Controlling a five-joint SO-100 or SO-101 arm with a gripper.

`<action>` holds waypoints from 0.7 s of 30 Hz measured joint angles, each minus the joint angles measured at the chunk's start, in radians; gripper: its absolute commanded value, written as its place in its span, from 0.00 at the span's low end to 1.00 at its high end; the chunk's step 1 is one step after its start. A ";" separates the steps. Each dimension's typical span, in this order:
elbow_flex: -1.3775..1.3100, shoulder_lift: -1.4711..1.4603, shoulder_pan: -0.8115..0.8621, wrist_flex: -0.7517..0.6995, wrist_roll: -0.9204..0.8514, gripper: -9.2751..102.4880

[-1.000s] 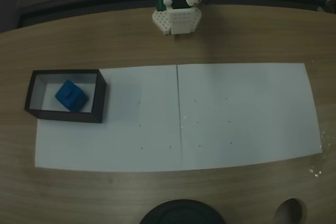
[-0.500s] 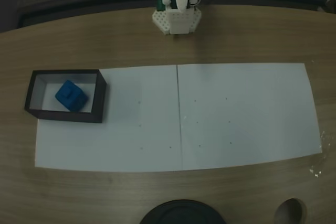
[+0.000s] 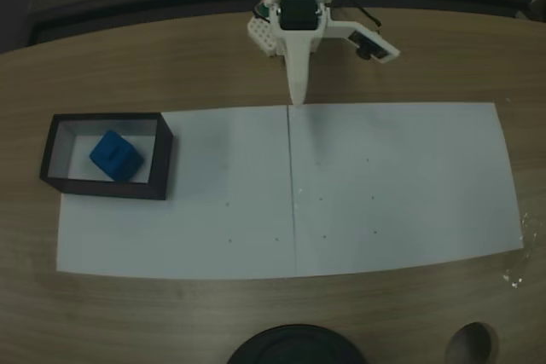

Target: Grab a blue square and put it in the box.

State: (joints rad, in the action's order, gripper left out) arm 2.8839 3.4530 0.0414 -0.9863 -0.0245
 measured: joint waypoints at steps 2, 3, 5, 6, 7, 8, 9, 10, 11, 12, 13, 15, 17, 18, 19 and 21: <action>0.118 0.000 0.002 0.032 0.000 0.08; 0.166 0.000 0.002 0.038 0.000 0.08; 0.222 0.000 0.002 0.040 0.000 0.08; 0.225 0.000 0.002 0.040 0.000 0.08; 0.225 0.000 0.000 0.040 0.000 0.08; 0.225 0.000 0.000 0.041 0.000 0.08; 0.225 0.000 0.002 0.040 0.000 0.08; 0.225 0.000 0.000 0.026 0.000 0.08; 0.224 0.000 0.000 0.000 0.000 0.08; 0.221 0.000 0.002 -0.031 0.000 0.08; 0.218 0.000 0.002 -0.069 0.000 0.08; 0.204 0.000 -0.005 -0.164 0.000 0.08; 0.183 0.000 -0.009 -0.264 0.000 0.08; 0.176 0.000 0.000 -0.291 0.000 0.08; 0.173 0.000 0.002 -0.293 0.000 0.08; 0.173 0.000 -0.002 -0.296 0.000 0.08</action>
State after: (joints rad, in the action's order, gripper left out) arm 3.0572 3.4530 0.0399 -1.2824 -0.0245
